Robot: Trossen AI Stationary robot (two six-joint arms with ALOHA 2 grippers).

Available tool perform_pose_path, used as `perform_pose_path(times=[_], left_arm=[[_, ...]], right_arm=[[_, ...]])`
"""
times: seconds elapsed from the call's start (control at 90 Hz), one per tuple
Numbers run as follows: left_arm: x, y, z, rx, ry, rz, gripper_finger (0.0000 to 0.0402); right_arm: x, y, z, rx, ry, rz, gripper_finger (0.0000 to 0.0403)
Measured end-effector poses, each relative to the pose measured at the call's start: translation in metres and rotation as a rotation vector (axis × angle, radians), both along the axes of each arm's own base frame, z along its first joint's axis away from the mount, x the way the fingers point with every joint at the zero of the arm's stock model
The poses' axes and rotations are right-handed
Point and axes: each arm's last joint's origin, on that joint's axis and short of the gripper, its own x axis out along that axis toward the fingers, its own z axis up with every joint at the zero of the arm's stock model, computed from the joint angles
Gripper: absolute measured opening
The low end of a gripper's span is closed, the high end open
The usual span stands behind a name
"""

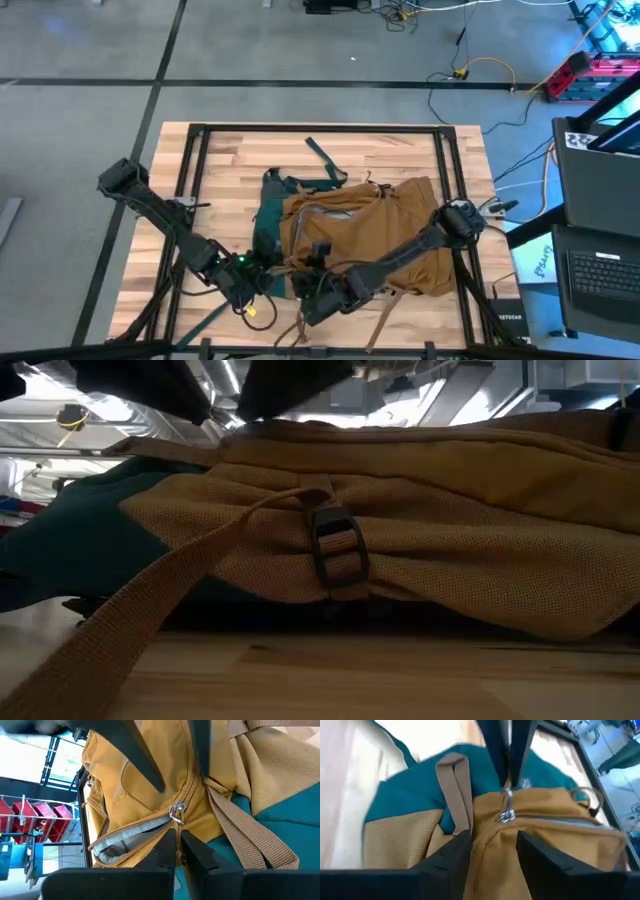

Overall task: Unpack backpack
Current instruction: Close the brown backpack

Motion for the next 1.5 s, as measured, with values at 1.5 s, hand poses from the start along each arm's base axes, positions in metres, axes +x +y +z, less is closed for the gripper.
perform_pose_path(times=[1.5], left_arm=[[0.044, 0.124, 0.022, 0.024, 0.095, 0.135, 0.0000]], right_arm=[[-0.036, 0.059, -0.040, 0.084, 0.106, 0.049, 0.0000]])
